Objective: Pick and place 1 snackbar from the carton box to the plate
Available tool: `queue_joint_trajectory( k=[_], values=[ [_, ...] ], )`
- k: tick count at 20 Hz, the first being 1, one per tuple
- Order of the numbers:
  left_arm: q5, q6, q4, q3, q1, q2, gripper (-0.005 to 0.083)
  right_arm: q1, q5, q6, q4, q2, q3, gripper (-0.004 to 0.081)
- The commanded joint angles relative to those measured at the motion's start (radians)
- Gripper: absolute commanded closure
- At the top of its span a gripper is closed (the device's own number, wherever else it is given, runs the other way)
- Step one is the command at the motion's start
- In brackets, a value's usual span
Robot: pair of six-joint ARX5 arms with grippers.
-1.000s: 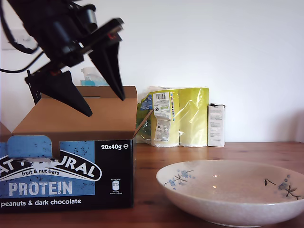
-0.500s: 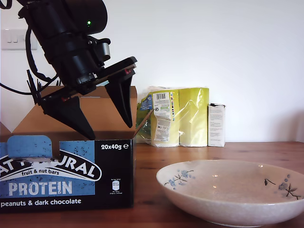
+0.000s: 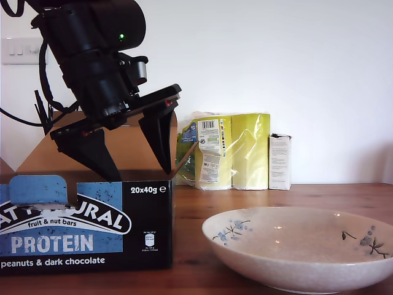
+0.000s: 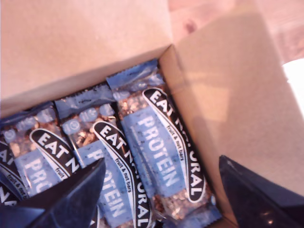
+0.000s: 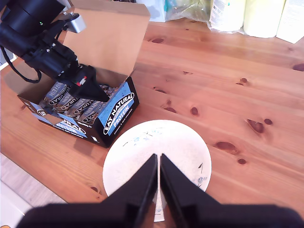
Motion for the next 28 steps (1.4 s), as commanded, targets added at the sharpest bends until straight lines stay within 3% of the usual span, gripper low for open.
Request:
queue_joint_trajectory(
  k=[1, 10, 17, 19, 25, 28],
  values=[
    [-0.005, -0.006, 0.003, 0.006, -0.004, 0.041, 0.0085, 0.005, -0.005, -0.003, 0.011, -0.001, 0.017, 0.0783],
    [-0.027, -0.021, 0.044, 0.010, -0.039, 0.085, 0.0085, 0.006, -0.006, -0.003, 0.011, -0.001, 0.017, 0.0783],
    [-0.087, -0.021, 0.009, 0.010, -0.058, 0.122, 0.0179, 0.015, -0.007, -0.004, 0.011, -0.001, 0.017, 0.0783],
    [-0.108, -0.021, -0.006, 0.011, -0.058, 0.122, 0.0240, 0.018, -0.007, -0.003, 0.010, -0.001, 0.017, 0.0783],
    [-0.117, 0.008, -0.061, 0.046, -0.057, 0.122, 0.0535, 0.018, -0.007, -0.003, 0.010, -0.001, 0.017, 0.0783],
    [-0.117, 0.031, -0.093, 0.092, -0.057, 0.122, 0.0579, 0.018, -0.007, -0.003, 0.010, -0.001, 0.017, 0.0783]
  ],
)
